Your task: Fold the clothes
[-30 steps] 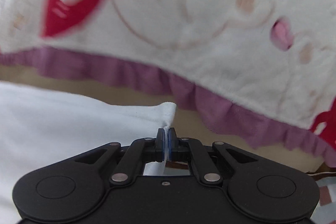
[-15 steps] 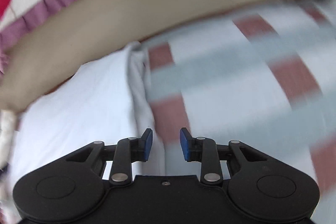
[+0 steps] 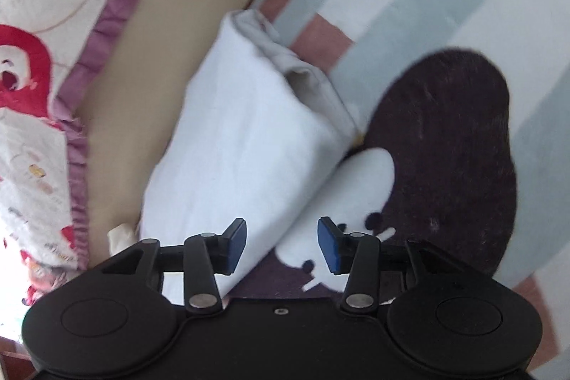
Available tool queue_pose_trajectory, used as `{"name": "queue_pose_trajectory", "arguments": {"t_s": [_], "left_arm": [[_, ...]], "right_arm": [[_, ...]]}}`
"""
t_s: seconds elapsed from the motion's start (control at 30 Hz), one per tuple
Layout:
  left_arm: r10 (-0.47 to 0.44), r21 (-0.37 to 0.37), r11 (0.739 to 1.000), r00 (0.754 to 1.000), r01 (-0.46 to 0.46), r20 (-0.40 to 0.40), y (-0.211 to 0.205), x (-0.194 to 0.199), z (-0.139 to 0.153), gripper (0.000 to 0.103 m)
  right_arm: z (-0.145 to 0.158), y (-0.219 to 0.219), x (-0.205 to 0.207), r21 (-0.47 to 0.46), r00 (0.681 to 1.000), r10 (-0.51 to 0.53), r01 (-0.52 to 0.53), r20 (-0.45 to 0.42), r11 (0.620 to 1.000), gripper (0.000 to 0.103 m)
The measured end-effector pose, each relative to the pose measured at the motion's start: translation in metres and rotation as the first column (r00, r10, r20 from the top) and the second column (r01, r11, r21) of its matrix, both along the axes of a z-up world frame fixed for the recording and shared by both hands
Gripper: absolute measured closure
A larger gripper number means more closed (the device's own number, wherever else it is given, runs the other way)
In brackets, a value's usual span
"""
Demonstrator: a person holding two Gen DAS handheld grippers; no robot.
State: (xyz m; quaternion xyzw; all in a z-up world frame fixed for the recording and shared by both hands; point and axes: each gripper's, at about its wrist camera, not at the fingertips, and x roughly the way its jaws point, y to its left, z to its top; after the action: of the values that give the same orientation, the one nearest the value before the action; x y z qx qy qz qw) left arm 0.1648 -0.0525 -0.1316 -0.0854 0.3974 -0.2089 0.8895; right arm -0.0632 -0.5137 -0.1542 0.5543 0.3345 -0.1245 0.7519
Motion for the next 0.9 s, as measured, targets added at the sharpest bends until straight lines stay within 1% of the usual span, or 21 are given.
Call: {"name": "queue_pose_trajectory", "arguments": {"t_s": [0.03, 0.07, 0.1, 0.17, 0.2, 0.23, 0.27, 0.33, 0.37, 0.43, 0.47, 0.53, 0.57, 0.6, 0.63, 0.67, 0.7, 0.77, 0.83, 0.87, 0.9], "left_arm": [[-0.014, 0.021, 1.000, 0.999, 0.014, 0.040, -0.001, -0.001, 0.001, 0.099], [-0.025, 0.044, 0.999, 0.997, 0.022, 0.078, -0.001, -0.003, 0.003, 0.098], [-0.003, 0.066, 0.998, 0.995, -0.004, 0.103, 0.002, -0.005, 0.008, 0.098], [0.044, -0.005, 0.999, 0.992, -0.044, 0.122, 0.023, -0.015, 0.020, 0.099], [0.079, -0.008, 0.997, 0.988, -0.078, 0.133, 0.033, -0.021, 0.024, 0.099], [0.093, 0.011, 0.995, 0.987, -0.095, 0.134, 0.040, -0.025, 0.024, 0.099], [0.106, 0.053, 0.992, 0.986, -0.114, 0.128, 0.043, -0.028, 0.020, 0.103], [0.133, 0.137, 0.979, 0.984, -0.149, 0.117, 0.049, -0.033, 0.014, 0.103], [0.142, 0.154, 0.975, 0.984, -0.158, 0.107, 0.053, -0.035, 0.011, 0.103], [0.178, 0.080, 0.980, 0.982, -0.183, 0.062, 0.065, -0.041, 0.009, 0.102], [0.180, -0.017, 0.983, 0.984, -0.180, 0.013, 0.074, -0.041, 0.008, 0.099], [0.179, -0.204, 0.959, 0.979, -0.195, -0.094, 0.085, -0.043, 0.002, 0.093], [0.169, -0.284, 0.937, 0.975, -0.205, -0.145, 0.089, -0.043, -0.002, 0.082], [0.168, -0.322, 0.921, 0.969, -0.220, -0.181, 0.088, -0.041, -0.007, 0.064], [0.166, -0.359, 0.903, 0.962, -0.237, -0.218, 0.086, -0.039, -0.012, 0.056], [0.161, -0.393, 0.884, 0.954, -0.253, -0.252, 0.085, -0.037, -0.016, 0.050], [0.153, -0.415, 0.871, 0.948, -0.262, -0.277, 0.081, -0.033, -0.022, 0.049], [0.152, -0.443, 0.849, 0.937, -0.287, -0.316, 0.073, -0.024, -0.031, 0.049], [0.190, -0.439, 0.839, 0.928, -0.323, -0.321, 0.066, -0.013, -0.041, 0.049], [0.210, -0.449, 0.829, 0.930, -0.333, -0.302, 0.062, -0.010, -0.043, 0.047], [0.232, -0.443, 0.827, 0.928, -0.347, -0.293, 0.058, -0.006, -0.043, 0.047]], "right_arm": [[-0.003, 0.003, 0.002, -0.015, 1.000, -0.016, 0.016, -0.004, 1.000, 0.051], [-0.004, 0.004, 0.005, -0.033, 1.000, -0.026, 0.026, 0.015, 0.999, 0.051], [-0.005, 0.004, 0.009, -0.054, 0.999, -0.034, 0.036, 0.033, 0.998, 0.050], [-0.005, 0.004, 0.012, -0.117, 0.998, -0.044, 0.049, 0.041, 0.992, 0.051], [-0.005, 0.003, 0.011, -0.146, 0.998, -0.052, 0.059, 0.047, 0.988, 0.059], [-0.006, 0.002, 0.011, -0.171, 0.997, -0.061, 0.070, 0.054, 0.983, 0.070], [-0.009, 0.000, 0.009, -0.165, 0.995, -0.082, 0.090, 0.055, 0.982, 0.074], [-0.014, -0.003, 0.006, -0.143, 0.992, -0.110, 0.118, 0.059, 0.983, 0.087], [-0.013, -0.003, 0.006, -0.154, 0.993, -0.108, 0.115, 0.053, 0.981, 0.090], [-0.014, -0.002, 0.008, -0.185, 0.995, -0.095, 0.101, 0.041, 0.978, 0.090], [-0.014, 0.000, 0.010, -0.197, 0.995, -0.090, 0.095, 0.033, 0.976, 0.090], [-0.014, 0.004, 0.013, -0.217, 0.997, -0.081, 0.083, 0.020, 0.973, 0.083], [-0.016, 0.003, 0.011, -0.194, 0.996, -0.085, 0.089, 0.028, 0.977, 0.081], [-0.019, 0.002, 0.009, -0.169, 0.995, -0.091, 0.095, 0.036, 0.981, 0.075], [-0.021, 0.001, 0.008, -0.145, 0.994, -0.096, 0.102, 0.044, 0.984, 0.069], [-0.025, -0.001, 0.011, -0.116, 0.992, -0.108, 0.114, 0.060, 0.987, 0.066], [-0.028, -0.002, 0.011, -0.093, 0.990, -0.116, 0.123, 0.076, 0.988, 0.063], [-0.034, 0.000, 0.007, -0.032, 0.981, -0.162, 0.167, 0.108, 0.986, 0.061], [-0.041, 0.004, 0.000, 0.044, 0.963, -0.234, 0.230, 0.136, 0.972, 0.056], [-0.048, 0.008, -0.004, 0.102, 0.945, -0.286, 0.272, 0.161, 0.957, 0.056], [-0.053, 0.010, -0.005, 0.131, 0.931, -0.317, 0.297, 0.181, 0.946, 0.057]]}}
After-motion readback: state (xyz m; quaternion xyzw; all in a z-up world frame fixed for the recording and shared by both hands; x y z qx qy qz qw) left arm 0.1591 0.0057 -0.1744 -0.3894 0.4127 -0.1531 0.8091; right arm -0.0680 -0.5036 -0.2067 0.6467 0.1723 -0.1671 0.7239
